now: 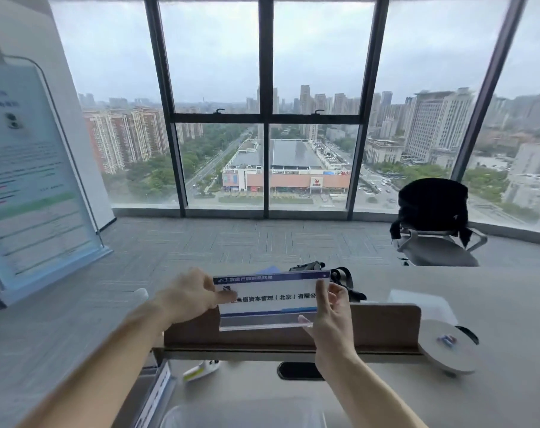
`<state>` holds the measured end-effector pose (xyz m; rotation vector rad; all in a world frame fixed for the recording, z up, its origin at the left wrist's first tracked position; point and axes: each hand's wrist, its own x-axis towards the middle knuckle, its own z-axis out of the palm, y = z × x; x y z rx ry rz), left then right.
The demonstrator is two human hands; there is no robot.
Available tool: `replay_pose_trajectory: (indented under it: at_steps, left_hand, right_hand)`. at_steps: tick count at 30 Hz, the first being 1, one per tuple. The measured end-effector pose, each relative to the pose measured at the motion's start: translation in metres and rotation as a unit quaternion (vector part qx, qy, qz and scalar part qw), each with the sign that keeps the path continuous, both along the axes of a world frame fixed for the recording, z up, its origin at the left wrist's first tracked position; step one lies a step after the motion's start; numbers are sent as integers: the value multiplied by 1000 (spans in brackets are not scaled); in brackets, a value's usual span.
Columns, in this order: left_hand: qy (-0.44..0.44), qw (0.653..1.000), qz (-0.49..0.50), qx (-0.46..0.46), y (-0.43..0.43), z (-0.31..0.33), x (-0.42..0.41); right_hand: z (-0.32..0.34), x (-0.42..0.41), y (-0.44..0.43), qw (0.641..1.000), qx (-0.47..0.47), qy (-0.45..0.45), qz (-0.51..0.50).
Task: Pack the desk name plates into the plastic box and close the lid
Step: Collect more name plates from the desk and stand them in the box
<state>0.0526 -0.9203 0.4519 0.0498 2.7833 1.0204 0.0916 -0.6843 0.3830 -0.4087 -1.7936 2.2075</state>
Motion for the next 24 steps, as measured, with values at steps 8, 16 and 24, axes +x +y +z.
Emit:
replay_pose_trajectory:
  at_steps: [8, 16, 24]
  left_hand:
    - [220, 951, -181, -117, 13, -7, 48]
    - [180, 974, -118, -67, 17, -37, 76]
    - [-39, 995, 64, 71, 42, -127, 86]
  right_hand:
    - [-4, 33, -25, 973, 226, 46, 17]
    - [-17, 41, -15, 972, 231, 21, 36]
    - [-147, 64, -23, 964, 47, -196, 172]
